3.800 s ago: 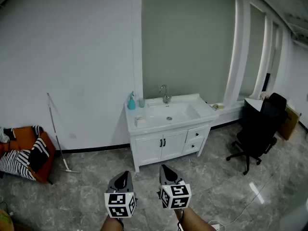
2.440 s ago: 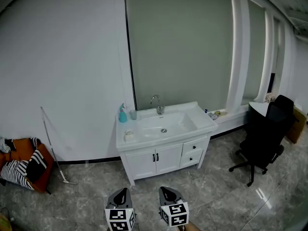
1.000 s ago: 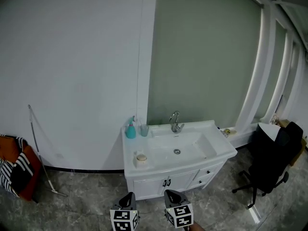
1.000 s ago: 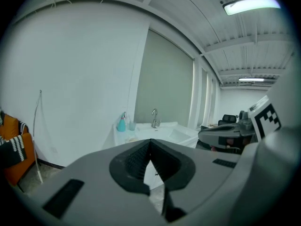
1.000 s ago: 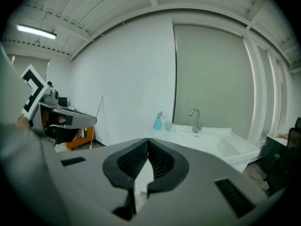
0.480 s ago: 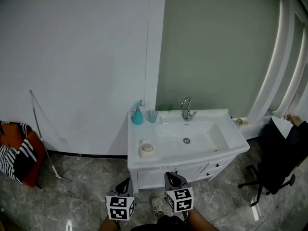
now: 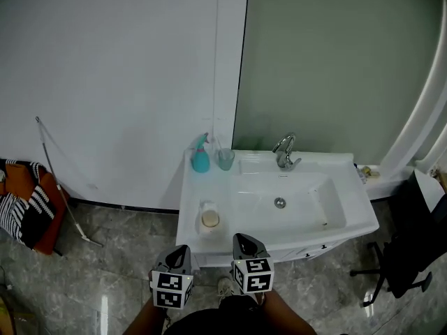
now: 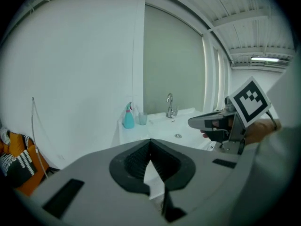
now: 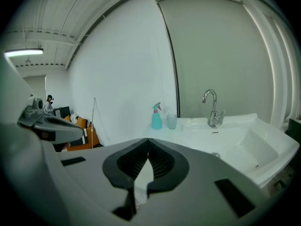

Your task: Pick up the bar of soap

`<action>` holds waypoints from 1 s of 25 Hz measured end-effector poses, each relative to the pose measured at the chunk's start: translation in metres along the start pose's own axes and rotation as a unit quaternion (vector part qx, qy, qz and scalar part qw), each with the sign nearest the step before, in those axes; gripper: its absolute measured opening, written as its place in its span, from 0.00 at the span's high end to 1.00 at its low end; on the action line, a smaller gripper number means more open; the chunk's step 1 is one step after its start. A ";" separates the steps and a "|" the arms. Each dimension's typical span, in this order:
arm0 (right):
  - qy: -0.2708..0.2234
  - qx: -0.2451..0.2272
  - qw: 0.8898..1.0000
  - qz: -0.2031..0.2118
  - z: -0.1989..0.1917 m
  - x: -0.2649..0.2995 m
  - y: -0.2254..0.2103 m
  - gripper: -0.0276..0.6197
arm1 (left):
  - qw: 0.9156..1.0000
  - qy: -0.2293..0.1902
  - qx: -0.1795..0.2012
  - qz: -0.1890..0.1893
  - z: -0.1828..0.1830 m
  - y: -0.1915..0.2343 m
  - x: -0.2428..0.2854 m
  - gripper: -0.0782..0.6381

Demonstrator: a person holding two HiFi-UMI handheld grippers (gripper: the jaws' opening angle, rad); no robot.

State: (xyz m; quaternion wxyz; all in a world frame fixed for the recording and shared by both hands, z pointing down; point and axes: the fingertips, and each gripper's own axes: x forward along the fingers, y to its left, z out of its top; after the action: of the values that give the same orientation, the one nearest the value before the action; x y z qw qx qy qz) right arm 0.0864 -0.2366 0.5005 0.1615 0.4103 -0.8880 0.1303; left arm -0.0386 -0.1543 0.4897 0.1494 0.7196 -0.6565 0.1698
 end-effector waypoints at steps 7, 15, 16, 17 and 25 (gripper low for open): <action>0.045 0.000 0.998 0.041 0.007 0.057 -0.013 0.95 | 0.998 0.035 -0.028 0.035 0.013 0.012 0.057 0.88; 0.074 0.009 0.992 0.104 0.010 0.088 0.002 0.95 | 0.995 0.053 -0.052 0.070 0.022 0.026 0.089 0.88; 0.077 0.008 0.991 0.109 0.010 0.091 0.004 0.95 | 0.994 0.054 -0.055 0.072 0.021 0.029 0.093 0.88; 0.080 0.006 0.990 0.112 0.009 0.093 0.004 0.95 | 0.994 0.055 -0.057 0.073 0.022 0.030 0.096 0.88; 0.098 0.031 0.990 0.097 0.013 0.113 -0.003 0.95 | 0.997 0.058 -0.045 0.037 0.030 0.040 0.126 0.88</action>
State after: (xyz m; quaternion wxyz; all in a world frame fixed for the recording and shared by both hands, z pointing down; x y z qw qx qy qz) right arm 0.0168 -0.3209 0.5334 0.2213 0.3120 -0.8992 0.2125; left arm -0.0665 -0.2842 0.5177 0.2129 0.6767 -0.6796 0.1868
